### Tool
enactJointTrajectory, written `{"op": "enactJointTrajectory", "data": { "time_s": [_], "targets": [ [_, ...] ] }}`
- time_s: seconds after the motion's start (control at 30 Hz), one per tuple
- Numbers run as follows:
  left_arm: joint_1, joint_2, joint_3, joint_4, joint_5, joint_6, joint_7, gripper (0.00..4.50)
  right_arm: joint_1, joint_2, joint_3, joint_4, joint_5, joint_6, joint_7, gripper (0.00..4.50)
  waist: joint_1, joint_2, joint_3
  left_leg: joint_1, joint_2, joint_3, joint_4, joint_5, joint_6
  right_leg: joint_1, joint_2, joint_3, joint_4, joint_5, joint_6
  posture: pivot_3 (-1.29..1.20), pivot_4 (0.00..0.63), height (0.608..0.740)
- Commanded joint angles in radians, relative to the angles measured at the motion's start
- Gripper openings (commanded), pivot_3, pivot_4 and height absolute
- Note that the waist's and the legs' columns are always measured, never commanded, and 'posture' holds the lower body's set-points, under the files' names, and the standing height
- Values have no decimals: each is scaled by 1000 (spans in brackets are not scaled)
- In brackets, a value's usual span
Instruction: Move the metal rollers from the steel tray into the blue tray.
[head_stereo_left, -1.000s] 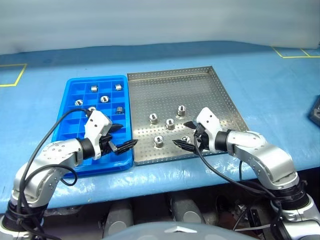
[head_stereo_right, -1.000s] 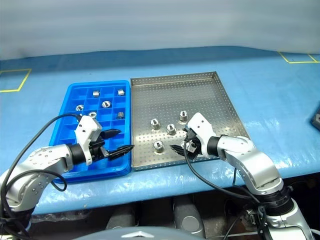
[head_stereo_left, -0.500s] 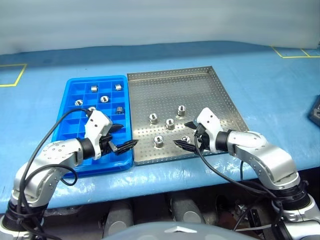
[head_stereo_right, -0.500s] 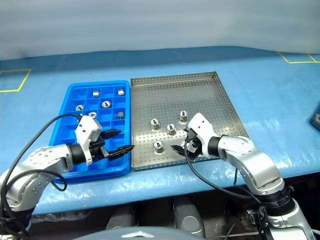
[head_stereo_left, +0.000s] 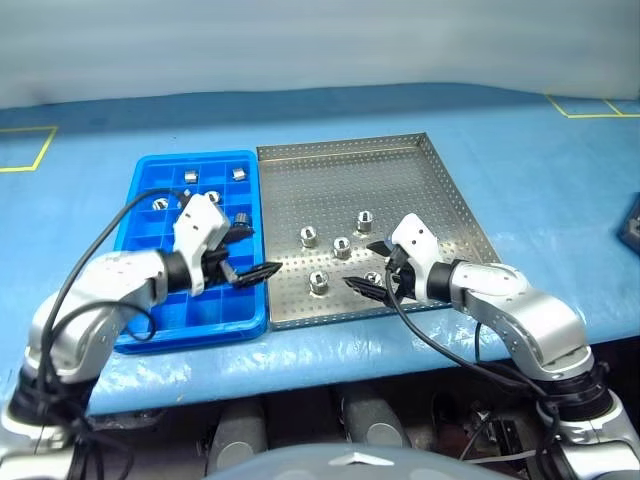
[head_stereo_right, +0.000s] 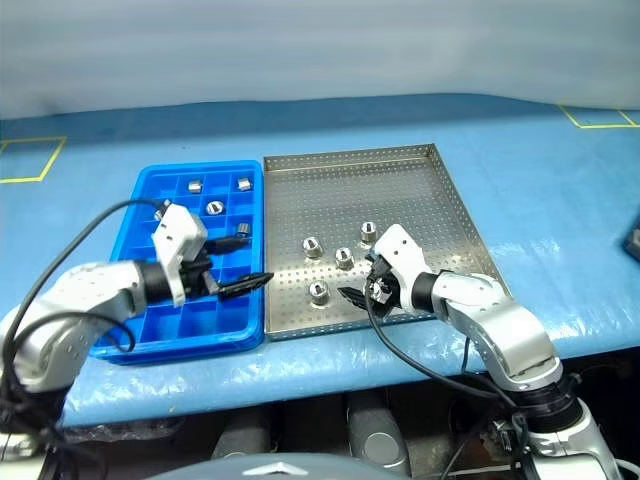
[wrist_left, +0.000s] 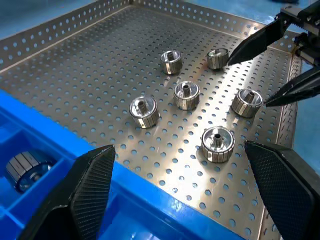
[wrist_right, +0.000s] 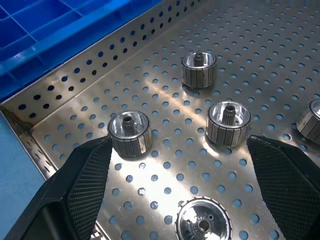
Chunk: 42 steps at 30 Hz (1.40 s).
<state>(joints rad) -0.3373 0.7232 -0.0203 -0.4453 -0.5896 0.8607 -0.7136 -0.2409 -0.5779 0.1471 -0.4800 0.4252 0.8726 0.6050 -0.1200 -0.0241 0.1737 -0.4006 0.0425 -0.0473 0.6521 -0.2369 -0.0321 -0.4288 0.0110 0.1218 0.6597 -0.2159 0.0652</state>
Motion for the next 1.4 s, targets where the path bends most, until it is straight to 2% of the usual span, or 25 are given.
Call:
{"op": "enactJointTrajectory", "data": {
  "time_s": [0.03,0.2,0.43,0.77,1.03,1.13,1.33,1.37,1.4],
  "targets": [
    [-140,-10,-82,92,43,-33,-69,4476,13,13,-13,-39,-6,-34,-16,4500,-2,0,0,0,0,0,0,0,0,0,0,0,0,1,1,-114,150,740],
    [-341,-92,-199,346,141,-113,-151,4476,46,39,-24,-59,-8,-42,-51,4500,-12,0,0,-1,0,0,0,0,0,0,0,0,-1,3,5,-162,150,740],
    [-509,-167,-328,685,301,-223,-265,4476,89,65,-43,-99,-1,-39,-90,4500,-45,0,0,-1,0,0,-1,0,0,-1,0,0,0,3,5,-212,150,740],
    [-558,-232,-443,934,492,-324,-353,4476,124,94,-57,-127,4,-37,-129,4500,-92,0,0,-1,0,-1,-2,0,1,-1,0,1,0,2,6,-244,150,740],
    [-552,-262,-451,1011,589,-352,-345,4476,131,106,-59,-131,7,-37,-141,4500,-113,0,0,-1,0,-1,-2,0,1,-1,0,1,0,2,6,-241,150,740],
    [-550,-270,-442,1022,609,-355,-341,3872,132,107,-59,-130,8,-38,-143,4500,-113,0,0,-1,0,-1,-1,0,1,-1,0,1,1,3,7,-237,150,740],
    [-539,-269,-431,996,628,-368,-349,1887,127,110,-57,-118,10,-43,-148,4500,-112,0,0,-1,-1,-1,-1,0,1,-1,0,1,1,3,7,-223,150,740],
    [-536,-268,-425,988,628,-366,-351,1680,124,111,-53,-114,8,-45,-148,4500,-112,0,0,-1,-1,-1,-1,0,1,-1,0,1,1,3,7,-219,150,740],
    [-535,-264,-419,979,626,-365,-353,1690,120,114,-51,-110,7,-45,-148,4500,-112,0,0,-1,0,-1,-1,0,1,-1,0,1,1,3,7,-211,150,740]
  ]
}}
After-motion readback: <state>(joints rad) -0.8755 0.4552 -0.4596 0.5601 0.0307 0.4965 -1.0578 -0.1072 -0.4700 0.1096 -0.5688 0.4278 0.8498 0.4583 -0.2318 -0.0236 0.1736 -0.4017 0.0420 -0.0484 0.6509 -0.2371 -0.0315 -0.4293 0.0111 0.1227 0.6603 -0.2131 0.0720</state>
